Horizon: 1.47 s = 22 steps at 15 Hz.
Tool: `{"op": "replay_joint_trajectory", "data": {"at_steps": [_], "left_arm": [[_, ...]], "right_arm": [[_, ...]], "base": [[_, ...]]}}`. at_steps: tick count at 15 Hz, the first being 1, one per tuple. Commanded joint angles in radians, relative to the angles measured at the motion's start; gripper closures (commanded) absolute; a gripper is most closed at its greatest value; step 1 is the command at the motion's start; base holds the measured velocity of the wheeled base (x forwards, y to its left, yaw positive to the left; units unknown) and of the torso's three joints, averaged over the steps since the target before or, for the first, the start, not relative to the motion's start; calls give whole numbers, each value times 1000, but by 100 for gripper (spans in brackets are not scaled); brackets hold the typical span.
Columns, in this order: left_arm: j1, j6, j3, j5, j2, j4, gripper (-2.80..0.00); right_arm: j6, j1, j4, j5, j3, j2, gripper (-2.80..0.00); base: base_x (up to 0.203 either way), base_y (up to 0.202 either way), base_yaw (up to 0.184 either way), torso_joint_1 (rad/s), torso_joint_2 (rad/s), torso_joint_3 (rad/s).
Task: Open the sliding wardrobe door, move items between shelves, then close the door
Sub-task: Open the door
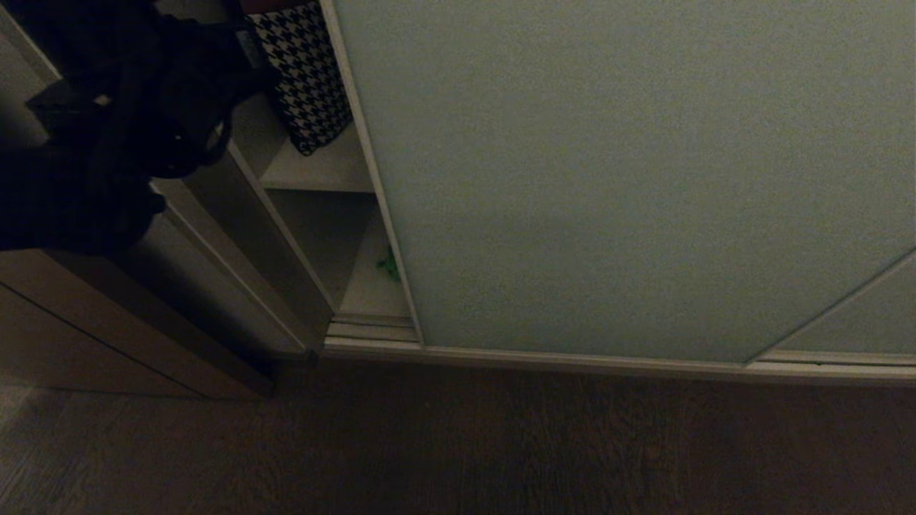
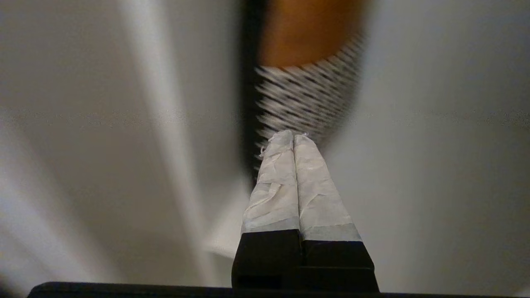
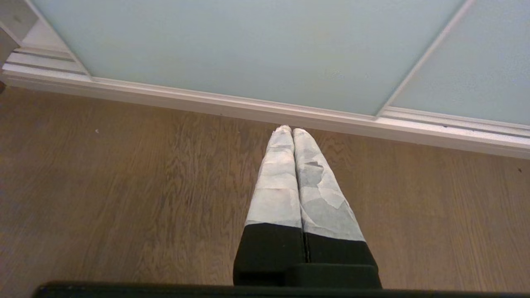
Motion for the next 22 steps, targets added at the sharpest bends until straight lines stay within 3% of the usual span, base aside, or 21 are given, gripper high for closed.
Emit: {"op": "replay_joint_trajectory", "data": {"at_steps": [1,8,13,22], "left_arm": [[-56,1,-90,3,134,-6,0],[-192,1,-199,3,262,-8,0],[-252,3,-346,8,360,-5,0],[-376,11,-472,6,506,-4,0]], "right_arm": [[0,1,0,0,0,0,0],[-1,1,1,0,0,0,0],[-1,1,1,0,0,0,0],[0,0,0,0,0,0,0]], "base": [[0,0,0,0,0,0],[0,0,0,0,0,0],[0,0,0,0,0,0],[0,0,0,0,0,0]]}}
